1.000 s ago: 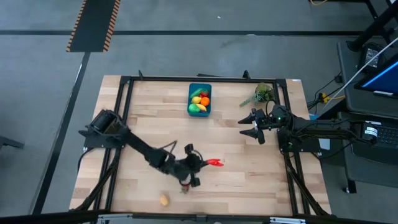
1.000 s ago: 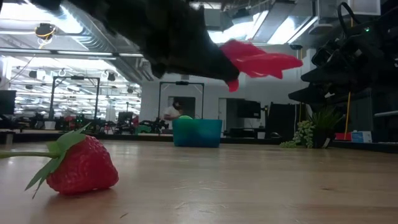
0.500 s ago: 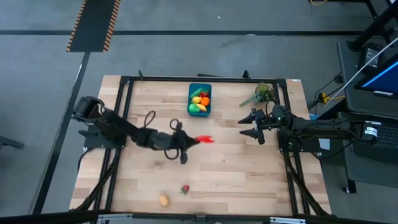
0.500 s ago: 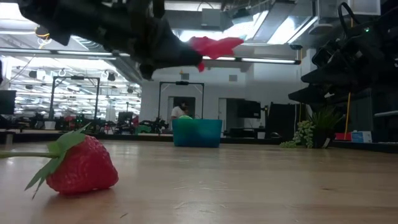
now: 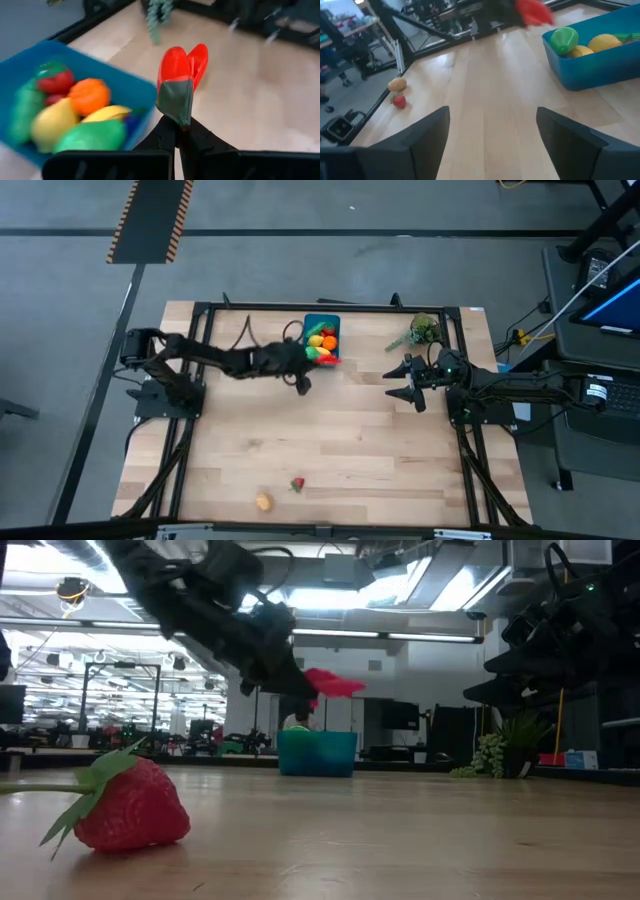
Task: Pick and placing Produce into tupperware
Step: Put the chili pepper into the blue bin
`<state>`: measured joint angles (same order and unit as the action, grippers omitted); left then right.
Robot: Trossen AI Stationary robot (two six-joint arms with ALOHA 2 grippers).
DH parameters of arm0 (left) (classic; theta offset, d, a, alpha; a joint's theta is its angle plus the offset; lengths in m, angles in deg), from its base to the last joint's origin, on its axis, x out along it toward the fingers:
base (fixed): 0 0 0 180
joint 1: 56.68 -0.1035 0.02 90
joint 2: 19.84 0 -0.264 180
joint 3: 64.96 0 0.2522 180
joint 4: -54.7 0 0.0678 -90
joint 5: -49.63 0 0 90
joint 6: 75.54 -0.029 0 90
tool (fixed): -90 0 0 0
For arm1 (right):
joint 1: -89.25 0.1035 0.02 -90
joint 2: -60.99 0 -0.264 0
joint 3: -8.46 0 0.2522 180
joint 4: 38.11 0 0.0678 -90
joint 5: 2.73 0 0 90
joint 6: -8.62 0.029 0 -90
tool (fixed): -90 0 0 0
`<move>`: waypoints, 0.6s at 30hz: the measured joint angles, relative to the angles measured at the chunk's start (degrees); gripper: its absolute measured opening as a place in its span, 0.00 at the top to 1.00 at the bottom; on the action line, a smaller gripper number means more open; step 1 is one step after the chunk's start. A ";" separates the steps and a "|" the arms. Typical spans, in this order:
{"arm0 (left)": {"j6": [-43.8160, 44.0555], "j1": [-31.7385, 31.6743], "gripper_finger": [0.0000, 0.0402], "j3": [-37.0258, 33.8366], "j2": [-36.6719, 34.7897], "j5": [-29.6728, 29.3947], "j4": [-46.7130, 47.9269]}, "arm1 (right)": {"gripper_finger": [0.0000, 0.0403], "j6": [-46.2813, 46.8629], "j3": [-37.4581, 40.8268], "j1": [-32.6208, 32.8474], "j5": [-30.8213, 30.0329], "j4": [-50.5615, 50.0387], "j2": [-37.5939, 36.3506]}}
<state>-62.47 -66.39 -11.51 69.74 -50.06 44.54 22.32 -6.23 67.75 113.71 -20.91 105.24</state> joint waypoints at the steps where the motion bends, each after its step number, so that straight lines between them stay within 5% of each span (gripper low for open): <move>1: -0.82 -1.16 1.00 1.62 0.00 0.19 3.58 | 0.26 -0.52 0.02 -0.02 -0.02 0.02 0.00; 9: -7.11 -9.05 1.00 15.59 0.02 0.15 28.85 | 0.26 -2.84 0.00 0.00 -0.84 0.02 0.00; 18: -13.75 -14.35 1.00 22.99 5.17 4.76 35.40 | 0.26 -3.61 0.02 -0.02 -5.90 0.07 0.00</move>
<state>-76.22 -80.75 11.49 74.91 -45.30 79.94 18.70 -6.21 67.73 107.80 -20.84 105.24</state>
